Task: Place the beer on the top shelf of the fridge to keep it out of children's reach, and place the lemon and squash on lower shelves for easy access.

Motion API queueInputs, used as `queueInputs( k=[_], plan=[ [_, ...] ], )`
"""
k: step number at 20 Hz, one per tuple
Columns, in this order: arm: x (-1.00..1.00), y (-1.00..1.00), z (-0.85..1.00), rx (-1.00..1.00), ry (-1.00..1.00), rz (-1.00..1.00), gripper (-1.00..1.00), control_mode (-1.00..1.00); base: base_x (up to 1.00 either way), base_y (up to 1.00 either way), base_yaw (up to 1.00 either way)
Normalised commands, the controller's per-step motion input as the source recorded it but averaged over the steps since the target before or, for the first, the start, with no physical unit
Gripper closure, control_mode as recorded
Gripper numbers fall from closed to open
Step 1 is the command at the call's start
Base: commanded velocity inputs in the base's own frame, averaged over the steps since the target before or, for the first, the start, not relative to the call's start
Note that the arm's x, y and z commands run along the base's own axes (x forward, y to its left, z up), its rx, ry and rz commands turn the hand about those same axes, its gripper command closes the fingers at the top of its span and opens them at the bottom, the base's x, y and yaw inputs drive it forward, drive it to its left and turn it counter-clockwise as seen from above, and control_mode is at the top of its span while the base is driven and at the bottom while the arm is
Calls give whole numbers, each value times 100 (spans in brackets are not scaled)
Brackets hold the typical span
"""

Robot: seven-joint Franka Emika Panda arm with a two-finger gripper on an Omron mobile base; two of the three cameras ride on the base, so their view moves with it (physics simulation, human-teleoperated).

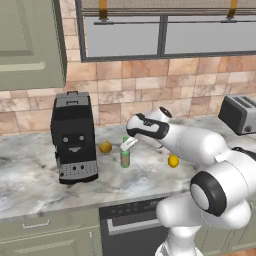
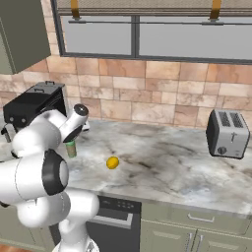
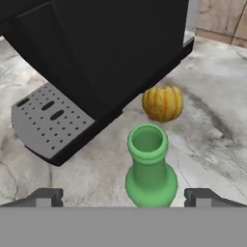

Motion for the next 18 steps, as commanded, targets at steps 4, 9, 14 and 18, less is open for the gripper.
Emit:
queueInputs(
  k=[4, 9, 14, 18],
  plan=[
    [15, 1, -12, 0, -5, 0, -100, -100, 0, 0, 0],
    [15, 2, -21, 0, -6, 0, -100, -100, 0, 0, 0],
    [15, 5, -22, 0, -5, 0, -100, -100, 0, 0, 0],
    [15, 10, -17, 0, -5, 0, -100, -100, 0, 0, 0]
  ],
)
